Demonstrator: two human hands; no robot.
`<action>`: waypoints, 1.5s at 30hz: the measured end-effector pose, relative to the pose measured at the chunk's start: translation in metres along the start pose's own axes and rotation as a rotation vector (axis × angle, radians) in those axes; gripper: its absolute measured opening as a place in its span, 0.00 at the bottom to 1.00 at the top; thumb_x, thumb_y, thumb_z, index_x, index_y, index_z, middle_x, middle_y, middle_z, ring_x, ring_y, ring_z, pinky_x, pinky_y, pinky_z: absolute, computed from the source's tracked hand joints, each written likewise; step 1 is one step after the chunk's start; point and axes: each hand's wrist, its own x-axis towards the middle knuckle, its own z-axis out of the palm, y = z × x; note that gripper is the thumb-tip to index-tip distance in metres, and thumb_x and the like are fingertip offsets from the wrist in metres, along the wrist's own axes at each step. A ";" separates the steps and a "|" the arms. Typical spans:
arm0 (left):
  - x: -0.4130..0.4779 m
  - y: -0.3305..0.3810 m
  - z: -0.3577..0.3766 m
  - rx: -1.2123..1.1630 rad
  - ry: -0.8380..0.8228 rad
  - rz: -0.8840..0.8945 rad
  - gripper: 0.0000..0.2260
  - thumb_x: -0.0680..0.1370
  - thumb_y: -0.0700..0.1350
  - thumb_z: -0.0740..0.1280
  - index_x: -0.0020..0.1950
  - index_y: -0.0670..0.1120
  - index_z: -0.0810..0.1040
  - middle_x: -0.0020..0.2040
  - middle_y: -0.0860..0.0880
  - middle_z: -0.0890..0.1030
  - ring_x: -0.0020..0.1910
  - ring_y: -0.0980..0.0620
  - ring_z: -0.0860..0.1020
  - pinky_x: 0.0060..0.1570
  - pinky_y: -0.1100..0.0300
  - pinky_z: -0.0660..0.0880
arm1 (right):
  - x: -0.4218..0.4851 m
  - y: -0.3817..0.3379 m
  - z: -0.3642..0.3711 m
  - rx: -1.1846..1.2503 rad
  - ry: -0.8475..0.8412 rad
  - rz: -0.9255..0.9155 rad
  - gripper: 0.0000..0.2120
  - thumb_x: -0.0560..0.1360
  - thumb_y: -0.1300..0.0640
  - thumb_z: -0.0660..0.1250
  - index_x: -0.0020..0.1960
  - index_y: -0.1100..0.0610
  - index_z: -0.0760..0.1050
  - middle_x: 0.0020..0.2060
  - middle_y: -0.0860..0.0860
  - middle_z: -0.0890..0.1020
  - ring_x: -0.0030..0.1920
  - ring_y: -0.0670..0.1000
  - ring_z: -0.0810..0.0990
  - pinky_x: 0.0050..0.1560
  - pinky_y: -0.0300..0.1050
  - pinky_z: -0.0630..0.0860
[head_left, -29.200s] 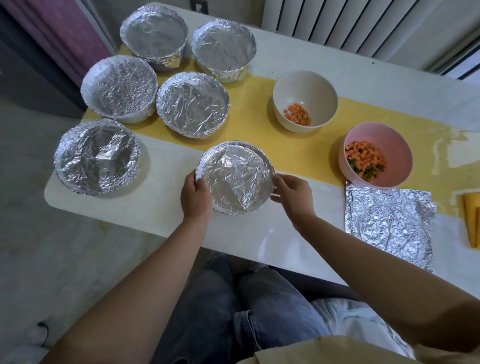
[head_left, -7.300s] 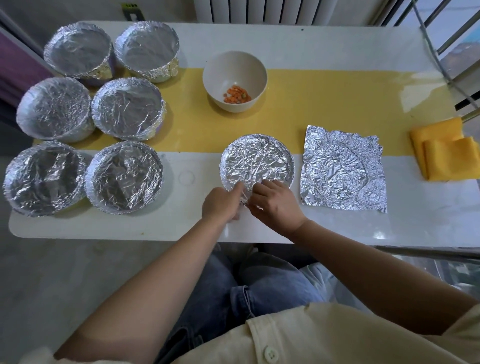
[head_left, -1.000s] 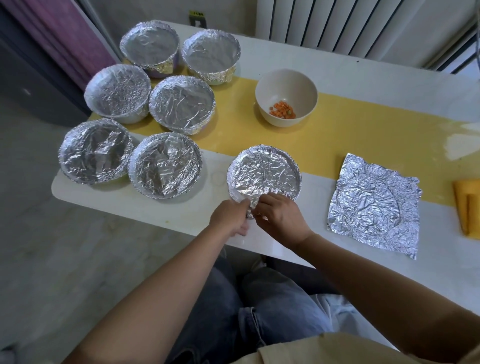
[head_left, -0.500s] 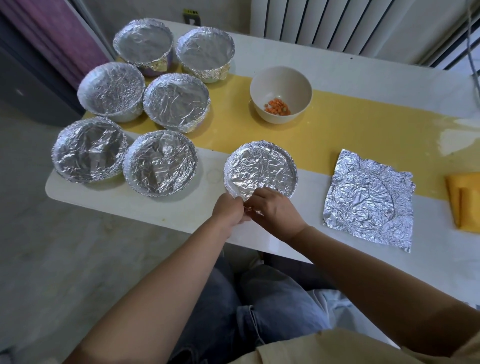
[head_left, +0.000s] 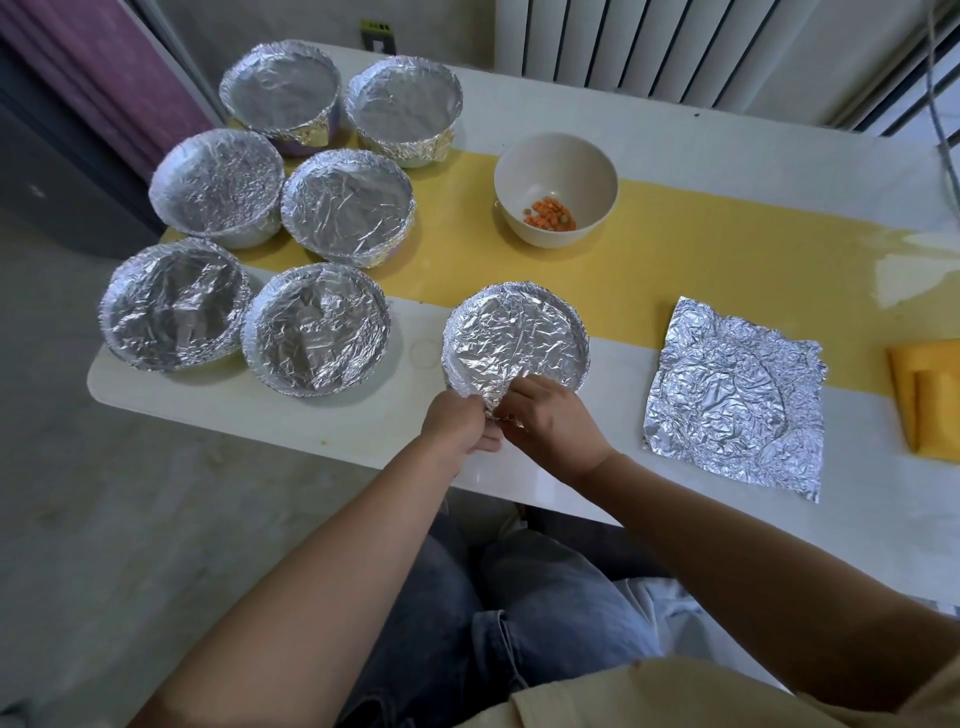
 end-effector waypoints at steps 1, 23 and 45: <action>0.001 0.000 -0.001 0.005 0.002 0.001 0.12 0.81 0.42 0.55 0.54 0.39 0.77 0.37 0.44 0.82 0.31 0.49 0.81 0.31 0.64 0.74 | 0.001 -0.001 0.000 0.001 0.007 0.001 0.05 0.69 0.62 0.69 0.35 0.61 0.76 0.32 0.54 0.76 0.32 0.57 0.75 0.30 0.46 0.71; 0.003 0.000 -0.006 0.201 -0.015 -0.033 0.21 0.82 0.54 0.56 0.53 0.38 0.78 0.42 0.42 0.84 0.34 0.47 0.82 0.35 0.60 0.72 | 0.002 0.009 -0.003 -0.016 0.025 -0.060 0.06 0.69 0.68 0.68 0.34 0.60 0.75 0.32 0.54 0.75 0.32 0.57 0.74 0.32 0.49 0.71; 0.010 0.008 -0.010 0.273 0.349 0.254 0.18 0.81 0.53 0.61 0.51 0.36 0.75 0.46 0.38 0.78 0.49 0.37 0.78 0.44 0.50 0.70 | 0.000 0.013 -0.007 0.006 -0.009 -0.044 0.06 0.65 0.68 0.68 0.34 0.60 0.74 0.31 0.54 0.75 0.32 0.57 0.74 0.31 0.49 0.72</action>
